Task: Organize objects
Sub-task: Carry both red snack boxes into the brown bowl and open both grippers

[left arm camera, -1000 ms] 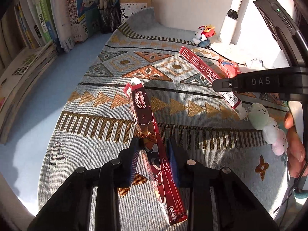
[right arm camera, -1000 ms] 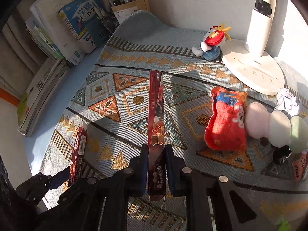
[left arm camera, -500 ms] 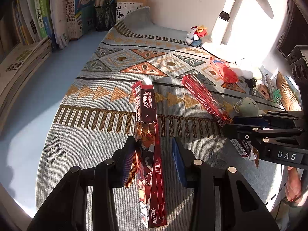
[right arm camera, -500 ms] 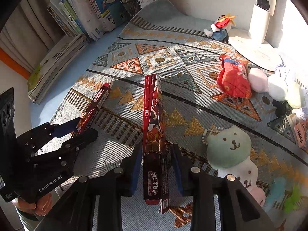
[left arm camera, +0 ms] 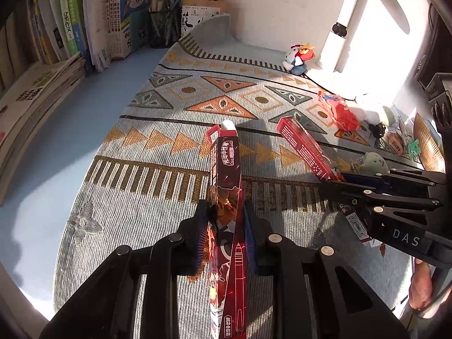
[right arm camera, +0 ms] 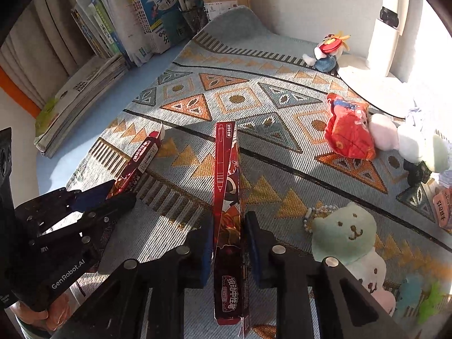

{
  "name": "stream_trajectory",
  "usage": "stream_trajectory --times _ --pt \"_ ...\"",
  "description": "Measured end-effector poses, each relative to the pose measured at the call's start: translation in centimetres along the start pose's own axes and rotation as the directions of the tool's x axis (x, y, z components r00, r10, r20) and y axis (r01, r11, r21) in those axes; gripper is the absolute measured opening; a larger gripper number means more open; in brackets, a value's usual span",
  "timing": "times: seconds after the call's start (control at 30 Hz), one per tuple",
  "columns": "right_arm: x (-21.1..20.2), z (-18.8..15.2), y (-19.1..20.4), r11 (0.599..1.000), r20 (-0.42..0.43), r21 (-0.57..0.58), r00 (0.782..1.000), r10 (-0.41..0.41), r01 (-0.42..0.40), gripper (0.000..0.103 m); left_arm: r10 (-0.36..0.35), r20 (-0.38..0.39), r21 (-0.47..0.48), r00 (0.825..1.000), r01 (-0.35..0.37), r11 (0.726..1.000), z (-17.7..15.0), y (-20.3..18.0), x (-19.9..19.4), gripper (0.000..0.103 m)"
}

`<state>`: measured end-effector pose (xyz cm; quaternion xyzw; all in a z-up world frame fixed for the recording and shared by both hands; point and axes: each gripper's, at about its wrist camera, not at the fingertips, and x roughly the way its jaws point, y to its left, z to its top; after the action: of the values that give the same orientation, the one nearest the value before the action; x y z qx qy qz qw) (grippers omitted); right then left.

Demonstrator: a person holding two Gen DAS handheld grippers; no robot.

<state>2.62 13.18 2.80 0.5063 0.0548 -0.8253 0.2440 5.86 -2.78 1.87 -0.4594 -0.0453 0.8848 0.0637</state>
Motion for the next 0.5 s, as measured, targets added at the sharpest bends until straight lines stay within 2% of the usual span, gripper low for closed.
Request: stream_trajectory --times 0.13,0.27,0.5 --pt "-1.7 -0.4 0.0 0.998 0.039 0.014 0.997 0.065 -0.066 0.018 -0.059 0.011 -0.044 0.998 0.059 0.997 -0.1 0.6 -0.7 0.015" --pt "-4.2 -0.9 -0.4 0.992 0.088 0.047 0.99 0.112 -0.117 0.018 -0.061 0.038 -0.032 0.997 0.062 0.998 0.3 -0.4 -1.8 0.015" --pt "-9.6 -2.2 -4.5 0.979 0.192 0.154 0.976 0.103 -0.134 0.018 -0.127 0.102 0.055 0.987 0.121 0.991 2.8 -5.1 -4.5 0.015"
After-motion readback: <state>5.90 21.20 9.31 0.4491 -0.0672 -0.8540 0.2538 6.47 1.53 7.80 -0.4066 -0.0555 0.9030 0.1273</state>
